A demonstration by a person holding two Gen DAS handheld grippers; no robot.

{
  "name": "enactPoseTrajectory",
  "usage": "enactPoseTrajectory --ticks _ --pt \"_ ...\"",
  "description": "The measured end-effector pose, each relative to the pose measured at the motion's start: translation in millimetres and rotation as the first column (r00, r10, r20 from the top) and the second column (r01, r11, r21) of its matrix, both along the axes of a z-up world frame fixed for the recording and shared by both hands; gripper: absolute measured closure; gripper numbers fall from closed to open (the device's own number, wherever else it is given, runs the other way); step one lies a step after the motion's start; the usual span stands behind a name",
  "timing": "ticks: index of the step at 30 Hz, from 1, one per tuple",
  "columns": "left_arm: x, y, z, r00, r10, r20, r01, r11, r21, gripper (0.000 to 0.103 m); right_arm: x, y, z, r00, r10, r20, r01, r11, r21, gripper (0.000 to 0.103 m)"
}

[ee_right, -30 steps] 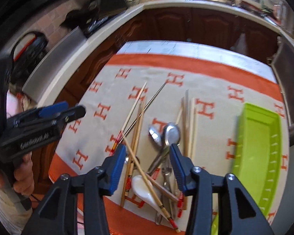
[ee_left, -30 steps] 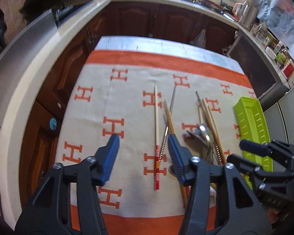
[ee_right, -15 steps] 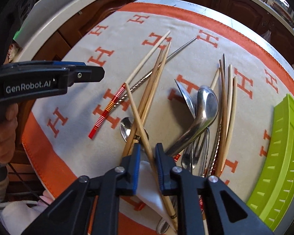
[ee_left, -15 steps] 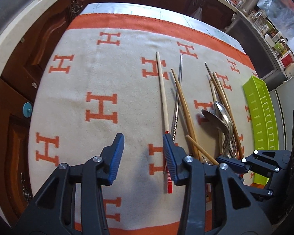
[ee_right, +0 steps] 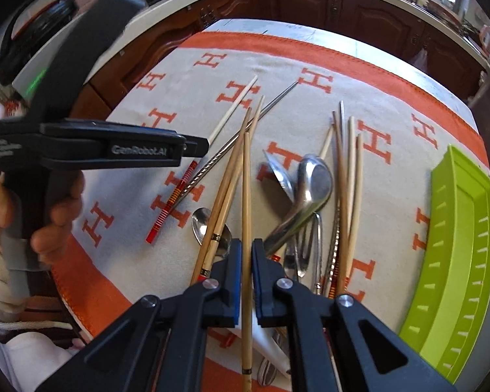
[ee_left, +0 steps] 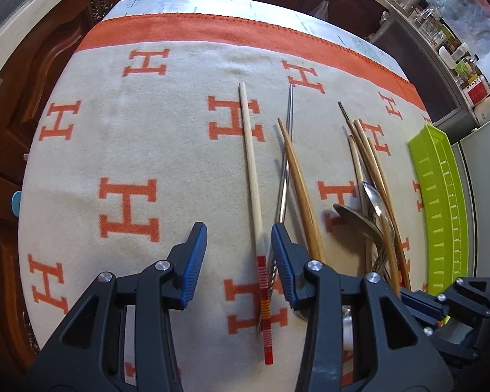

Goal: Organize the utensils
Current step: 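Grasp a red-striped chopstick with the left gripper while the right gripper grasps a plain wooden chopstick, then carry both chopsticks over the green tray and open both grippers to drop them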

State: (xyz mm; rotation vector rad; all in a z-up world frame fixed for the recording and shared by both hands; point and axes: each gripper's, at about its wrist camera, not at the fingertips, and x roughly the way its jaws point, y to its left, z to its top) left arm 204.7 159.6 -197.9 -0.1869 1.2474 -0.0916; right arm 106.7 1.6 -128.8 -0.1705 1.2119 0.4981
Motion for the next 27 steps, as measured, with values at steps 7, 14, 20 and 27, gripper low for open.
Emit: enactPoseTrajectory --ticks 7,14,20,27 --pt "9 -13 -6 1.0 -0.004 0.01 0.003 0.995 0.097 0.084 -5 -19 6 0.997 -0.08 0.003 0.08 0.996 0.035 0.097" --pt "12 -17 -7 1.0 0.011 0.029 -0.014 0.992 0.124 0.1 -12 -37 17 0.991 -0.137 0.009 0.136 0.987 0.082 0.098" --pt "-8 -10 26 0.996 0.051 0.066 -0.051 0.999 0.007 0.1 -23 -68 34 0.981 -0.192 0.02 0.187 0.973 0.135 0.097" --pt "-51 -64 94 0.985 -0.065 0.16 0.082 0.992 -0.099 0.1 -28 -123 47 0.956 -0.295 0.008 0.288 0.94 0.183 0.097"
